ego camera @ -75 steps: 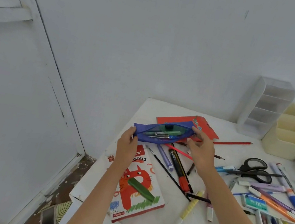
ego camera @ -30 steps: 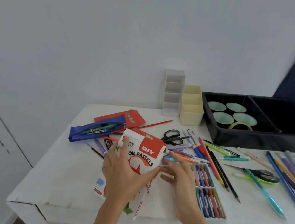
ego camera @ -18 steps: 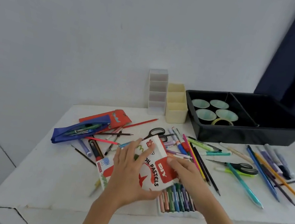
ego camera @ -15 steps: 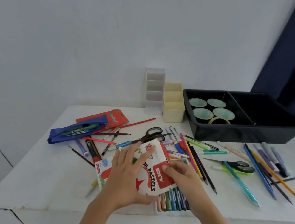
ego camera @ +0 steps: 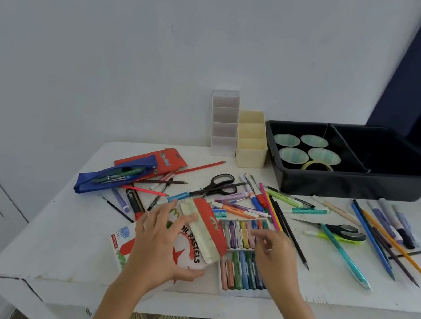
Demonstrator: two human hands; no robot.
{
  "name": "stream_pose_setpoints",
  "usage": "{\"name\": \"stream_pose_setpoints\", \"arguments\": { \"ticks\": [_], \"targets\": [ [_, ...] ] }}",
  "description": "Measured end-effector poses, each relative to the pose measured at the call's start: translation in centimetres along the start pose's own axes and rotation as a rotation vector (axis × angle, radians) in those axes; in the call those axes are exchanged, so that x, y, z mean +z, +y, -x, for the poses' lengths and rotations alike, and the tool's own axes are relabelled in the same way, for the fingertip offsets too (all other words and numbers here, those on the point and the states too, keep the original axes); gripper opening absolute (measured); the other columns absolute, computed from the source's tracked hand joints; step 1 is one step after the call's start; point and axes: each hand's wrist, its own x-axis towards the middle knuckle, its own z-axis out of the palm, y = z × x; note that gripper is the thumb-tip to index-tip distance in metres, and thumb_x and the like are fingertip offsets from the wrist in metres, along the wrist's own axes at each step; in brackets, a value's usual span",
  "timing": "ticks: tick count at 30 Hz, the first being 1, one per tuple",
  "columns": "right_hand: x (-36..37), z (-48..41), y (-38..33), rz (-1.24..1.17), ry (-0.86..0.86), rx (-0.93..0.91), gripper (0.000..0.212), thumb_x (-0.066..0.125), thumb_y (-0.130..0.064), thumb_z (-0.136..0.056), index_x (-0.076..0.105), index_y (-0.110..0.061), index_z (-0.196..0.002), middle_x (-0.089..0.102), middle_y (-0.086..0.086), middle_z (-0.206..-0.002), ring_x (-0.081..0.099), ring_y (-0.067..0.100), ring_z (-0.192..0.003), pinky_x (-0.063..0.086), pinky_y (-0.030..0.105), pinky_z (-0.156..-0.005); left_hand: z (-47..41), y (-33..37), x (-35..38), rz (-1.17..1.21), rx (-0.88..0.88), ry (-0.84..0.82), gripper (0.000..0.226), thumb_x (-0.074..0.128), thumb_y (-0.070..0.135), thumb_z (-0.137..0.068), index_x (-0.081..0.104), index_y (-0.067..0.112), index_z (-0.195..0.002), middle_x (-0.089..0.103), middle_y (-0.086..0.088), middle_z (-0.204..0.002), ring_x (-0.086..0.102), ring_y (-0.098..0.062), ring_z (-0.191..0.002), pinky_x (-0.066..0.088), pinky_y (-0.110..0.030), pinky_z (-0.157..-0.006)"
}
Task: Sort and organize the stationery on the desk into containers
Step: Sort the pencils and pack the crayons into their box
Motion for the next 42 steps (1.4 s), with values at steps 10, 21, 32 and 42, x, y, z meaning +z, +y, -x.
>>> {"name": "stream_pose_setpoints", "arguments": {
  "ticks": [10, 21, 32, 42],
  "targets": [
    [-0.4, -2.9, 2.3, 0.151, -0.032, 0.336, 0.033, 0.056, -0.012, -0.092, 0.057, -0.009, -0.125, 0.064, 0.01, -0.112, 0.061, 0.019, -0.085, 0.053, 0.031, -0.068, -0.4, -1.1, -0.5, 0.017, -0.049, -0.064, 0.11, 0.041, 0.088, -0.039, 0.029, 0.041, -0.137, 0.009, 0.003, -0.154, 0.007, -0.02, -0.142, 0.003, -0.043, -0.115],
    [-3.4, -1.0, 2.1, -0.409, 0.027, 0.613, 0.007, 0.065, 0.003, -0.082, 0.067, -0.001, -0.087, 0.069, 0.017, -0.08, 0.067, 0.03, -0.067, 0.053, 0.033, -0.056, -1.3, -2.0, -0.4, 0.073, -0.058, -0.089, 0.102, 0.067, 0.075, -0.049, 0.029, 0.04, -0.136, 0.01, 0.004, -0.154, 0.006, -0.019, -0.143, 0.002, -0.044, -0.116],
    [-0.9, 2.9, 2.3, -0.661, 0.126, 0.76, 0.038, 0.059, 0.012, -0.082, 0.041, -0.008, -0.111, 0.062, 0.018, -0.098, 0.068, 0.026, -0.074, 0.058, 0.042, -0.068, -2.0, -3.8, -1.0, 0.054, -0.046, -0.137, 0.1, 0.077, 0.067, -0.052, 0.032, 0.039, -0.137, 0.012, 0.006, -0.154, 0.01, -0.018, -0.142, 0.003, -0.045, -0.117],
    [-1.4, -4.4, -0.8, 0.628, -0.903, -0.427, 0.108, 0.075, -0.057, -0.066, 0.006, -0.038, -0.147, 0.004, -0.007, -0.157, -0.004, 0.018, -0.143, -0.004, 0.055, -0.115, -2.5, -5.6, -1.7, 0.046, 0.014, -0.357, 0.093, 0.078, 0.06, -0.057, 0.03, 0.042, -0.135, 0.002, 0.01, -0.157, 0.003, -0.012, -0.145, 0.002, -0.042, -0.119]
  ]
}}
